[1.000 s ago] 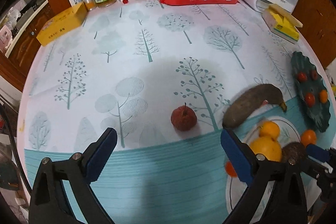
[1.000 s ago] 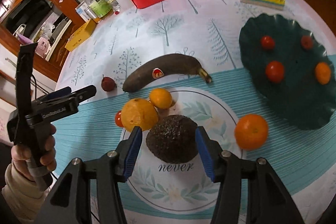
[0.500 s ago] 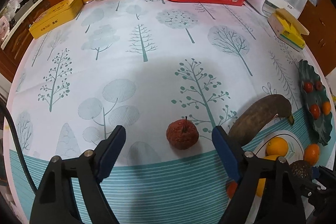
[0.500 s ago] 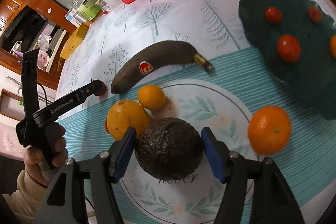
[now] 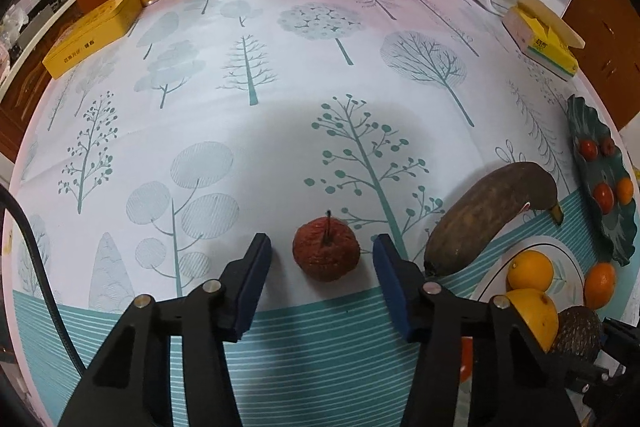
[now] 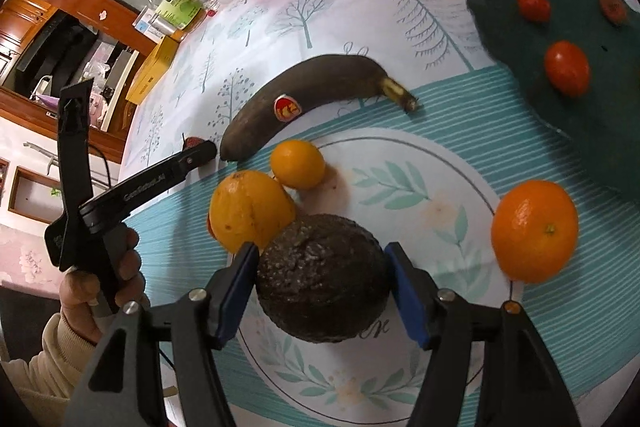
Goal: Organize fruits
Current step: 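Grasp the avocado with the right tool while the left tool approaches a red lychee, then grasp the red lychee with the left tool while the right tool lifts the avocado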
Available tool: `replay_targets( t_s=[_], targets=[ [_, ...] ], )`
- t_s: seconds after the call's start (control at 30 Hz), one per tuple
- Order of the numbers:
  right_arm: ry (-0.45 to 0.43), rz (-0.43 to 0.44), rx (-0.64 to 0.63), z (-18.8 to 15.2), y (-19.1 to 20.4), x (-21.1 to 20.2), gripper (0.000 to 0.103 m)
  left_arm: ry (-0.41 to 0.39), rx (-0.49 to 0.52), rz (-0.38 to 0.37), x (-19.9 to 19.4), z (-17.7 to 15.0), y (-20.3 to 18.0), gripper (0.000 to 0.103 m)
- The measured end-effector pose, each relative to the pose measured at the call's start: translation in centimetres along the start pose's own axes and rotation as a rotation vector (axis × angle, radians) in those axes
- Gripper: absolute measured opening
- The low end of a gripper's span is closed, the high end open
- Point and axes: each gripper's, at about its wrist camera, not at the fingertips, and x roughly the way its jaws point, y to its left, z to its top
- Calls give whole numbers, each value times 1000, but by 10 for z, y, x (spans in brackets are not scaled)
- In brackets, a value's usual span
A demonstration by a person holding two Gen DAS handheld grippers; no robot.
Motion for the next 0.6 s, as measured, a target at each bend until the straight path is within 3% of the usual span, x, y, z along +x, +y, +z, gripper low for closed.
replay_targets(
  t_s=[0.13, 0.37, 0.6],
  targets=[
    [-8, -15, -26, -3, 4, 1, 65, -6, 13, -5, -2, -1, -2, 30],
    [-20, -35, -58, -9, 7, -4, 64, -21, 10, -12, -13, -7, -5, 29],
    [-57, -69, -113, -20, 11, -22, 63, -66, 52, -23, -59, -15, -23, 29]
  ],
)
